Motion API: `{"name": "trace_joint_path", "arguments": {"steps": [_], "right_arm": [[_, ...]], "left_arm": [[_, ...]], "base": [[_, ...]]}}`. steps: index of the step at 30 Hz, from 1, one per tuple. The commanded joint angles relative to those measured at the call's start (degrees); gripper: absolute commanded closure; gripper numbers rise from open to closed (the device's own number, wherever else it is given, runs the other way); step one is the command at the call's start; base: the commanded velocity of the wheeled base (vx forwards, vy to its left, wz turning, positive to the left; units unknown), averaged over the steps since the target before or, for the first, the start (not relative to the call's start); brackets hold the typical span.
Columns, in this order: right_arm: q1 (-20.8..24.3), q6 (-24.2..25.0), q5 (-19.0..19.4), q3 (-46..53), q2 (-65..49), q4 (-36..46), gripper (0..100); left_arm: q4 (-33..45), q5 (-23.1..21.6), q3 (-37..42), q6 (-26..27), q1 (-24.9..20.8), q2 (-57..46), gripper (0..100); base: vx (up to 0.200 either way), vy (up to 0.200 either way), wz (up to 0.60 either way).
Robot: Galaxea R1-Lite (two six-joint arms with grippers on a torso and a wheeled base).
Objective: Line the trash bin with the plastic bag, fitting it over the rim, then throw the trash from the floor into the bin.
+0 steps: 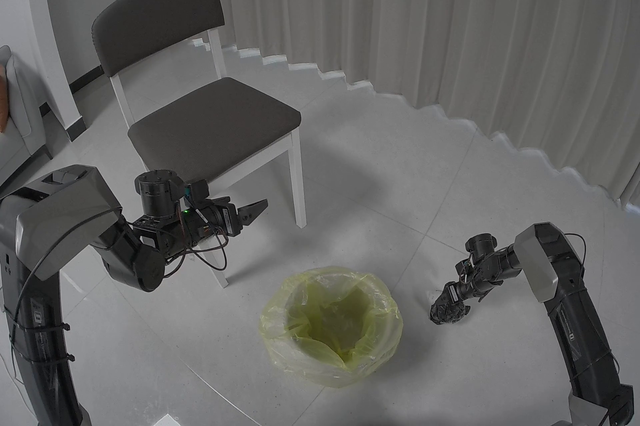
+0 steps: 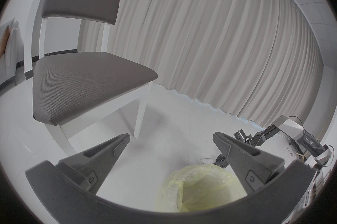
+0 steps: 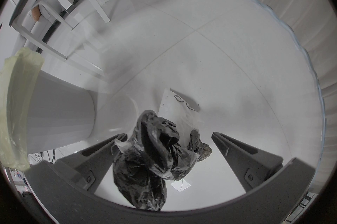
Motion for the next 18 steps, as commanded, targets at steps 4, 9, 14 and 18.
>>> {"name": "trace_joint_path", "arguments": {"steps": [4,9,14,18], "right_arm": [[0.47,0.54,0.06,0.01,-0.48,0.37,100],[0.73,0.62,-0.20,0.01,-4.08,-0.33,100],[3.63,0.62,0.77,13.71,-28.69,-5.95,100],[9.52,0.71,0.77,26.98,-44.60,-13.07,100]], "left_arm": [[-0.06,0.08,0.10,-0.01,-0.05,0.11,0],[-0.06,0.08,0.72,-0.01,-0.05,0.02,0],[-3.84,-0.01,3.97,-0.10,-0.23,-1.47,0],[-5.95,-0.01,5.46,-0.19,-0.75,-1.65,0]], "base": [[0.000,0.000,0.00],[0.000,0.000,0.00],[0.000,0.000,0.00],[0.000,0.000,0.00]]}}
